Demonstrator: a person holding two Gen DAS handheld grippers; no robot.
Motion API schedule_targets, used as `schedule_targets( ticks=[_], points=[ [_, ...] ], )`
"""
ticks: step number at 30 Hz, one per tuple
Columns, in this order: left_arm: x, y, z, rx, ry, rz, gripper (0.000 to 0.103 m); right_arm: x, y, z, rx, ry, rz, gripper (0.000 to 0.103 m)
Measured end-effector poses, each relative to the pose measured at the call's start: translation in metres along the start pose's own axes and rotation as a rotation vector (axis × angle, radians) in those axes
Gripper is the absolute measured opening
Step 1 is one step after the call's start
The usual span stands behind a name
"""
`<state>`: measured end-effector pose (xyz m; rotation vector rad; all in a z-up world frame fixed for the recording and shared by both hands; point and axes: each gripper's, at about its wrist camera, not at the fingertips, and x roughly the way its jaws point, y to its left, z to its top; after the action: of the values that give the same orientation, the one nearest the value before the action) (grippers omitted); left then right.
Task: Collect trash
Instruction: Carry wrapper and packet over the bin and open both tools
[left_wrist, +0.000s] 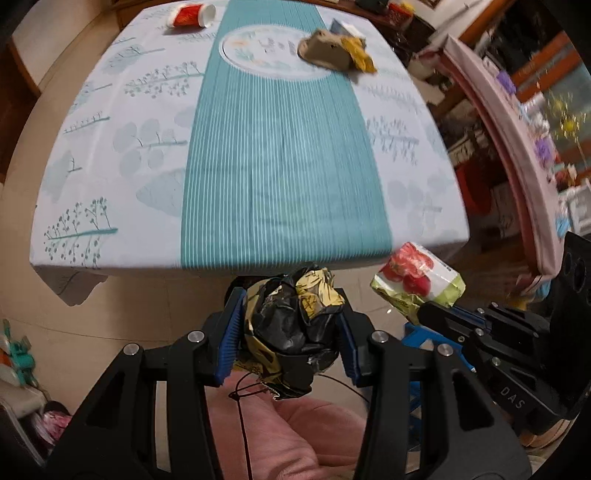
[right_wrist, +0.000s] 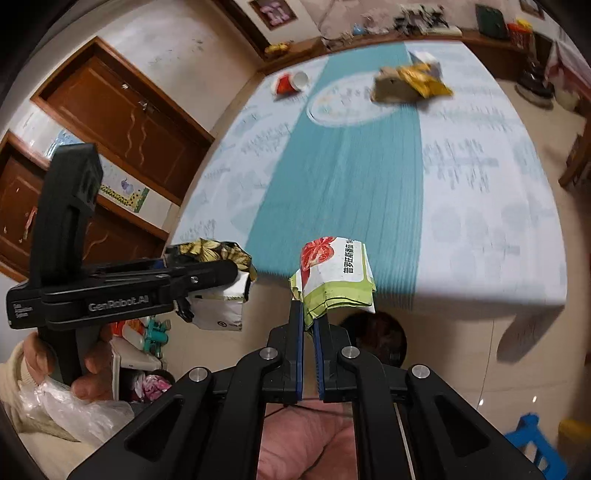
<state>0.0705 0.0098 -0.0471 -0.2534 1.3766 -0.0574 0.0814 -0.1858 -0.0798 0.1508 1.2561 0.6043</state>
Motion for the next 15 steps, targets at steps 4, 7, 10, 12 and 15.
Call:
schedule_targets(
  ticks=[4, 7, 10, 12, 15],
  points=[
    [0.024, 0.006, -0.018, 0.028, 0.035, 0.007, 0.042, 0.024, -0.014, -0.029, 0.078, 0.053, -0.008, 0.005],
    [0.050, 0.015, -0.030, 0.037, 0.064, -0.005, 0.042, 0.052, -0.023, -0.055, 0.131, 0.095, -0.027, 0.005],
    [0.086, 0.022, -0.046, 0.071, 0.085, 0.002, 0.042, 0.080, -0.034, -0.075, 0.185, 0.119, -0.042, 0.005],
    [0.106, 0.025, -0.056, 0.094, 0.093, 0.006, 0.042, 0.107, -0.045, -0.093, 0.231, 0.141, -0.055, 0.005],
    [0.140, 0.029, -0.073, 0.123, 0.105, 0.004, 0.042, 0.142, -0.059, -0.113, 0.266, 0.174, -0.073, 0.005]
  ],
)
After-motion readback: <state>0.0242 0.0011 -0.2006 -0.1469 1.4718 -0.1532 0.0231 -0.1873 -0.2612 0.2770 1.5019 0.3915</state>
